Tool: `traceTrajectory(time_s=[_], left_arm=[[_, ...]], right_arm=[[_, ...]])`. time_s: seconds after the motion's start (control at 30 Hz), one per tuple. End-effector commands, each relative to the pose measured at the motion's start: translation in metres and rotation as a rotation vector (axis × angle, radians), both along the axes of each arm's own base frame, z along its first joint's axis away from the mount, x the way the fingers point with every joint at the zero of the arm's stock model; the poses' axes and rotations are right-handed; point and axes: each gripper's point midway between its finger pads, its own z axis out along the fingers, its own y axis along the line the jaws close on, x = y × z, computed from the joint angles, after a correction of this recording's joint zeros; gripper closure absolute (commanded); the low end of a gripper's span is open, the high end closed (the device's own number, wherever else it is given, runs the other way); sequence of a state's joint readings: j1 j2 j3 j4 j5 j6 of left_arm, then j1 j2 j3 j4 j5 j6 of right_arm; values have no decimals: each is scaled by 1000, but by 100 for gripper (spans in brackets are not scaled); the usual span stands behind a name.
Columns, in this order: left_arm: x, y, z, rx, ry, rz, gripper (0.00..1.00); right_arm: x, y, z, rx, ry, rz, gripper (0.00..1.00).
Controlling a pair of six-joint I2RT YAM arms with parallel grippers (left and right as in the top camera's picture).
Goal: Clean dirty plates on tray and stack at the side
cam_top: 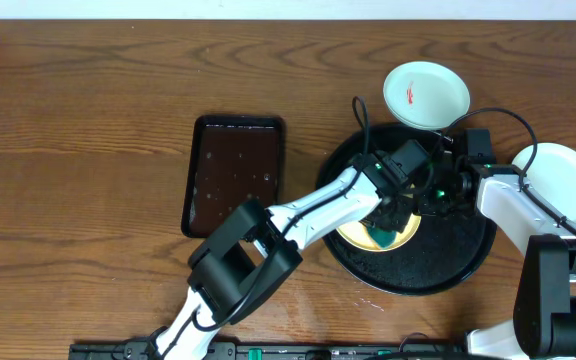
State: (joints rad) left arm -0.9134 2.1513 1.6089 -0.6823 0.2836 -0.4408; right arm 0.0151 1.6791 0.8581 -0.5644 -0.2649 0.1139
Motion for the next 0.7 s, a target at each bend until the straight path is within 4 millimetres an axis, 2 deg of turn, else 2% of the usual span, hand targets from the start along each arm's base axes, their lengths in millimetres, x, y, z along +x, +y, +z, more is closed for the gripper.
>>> traceTrajectory(time_s=[0.0,0.07,0.17,0.3,0.43,0.57,0.67], left_arm=[[25,28,-5,67,2,123,93],[42,46,-3,116,-45,182,93],[71,84,4,243,-169,288,93],[96,122,12,407,-327,338,92],[93,127,25,429,-333,316,93],[85,120,65,321,-311,323,93],[86,133,107,260,-346,369,93]], right_arm=[[-6,-7,-10,-51,33,-8,99],[-6,-7,-10,-51,33,-8,99],[-6,-7,-10,-51,33,-8,99],[-6,-7,-10,-51,33,-8,99],[-6,-7,-10,-51,33,-8,99],[-6,-7,-10,-51,34,-8,99],[-7,-7,-10,-49,35,-7,96]])
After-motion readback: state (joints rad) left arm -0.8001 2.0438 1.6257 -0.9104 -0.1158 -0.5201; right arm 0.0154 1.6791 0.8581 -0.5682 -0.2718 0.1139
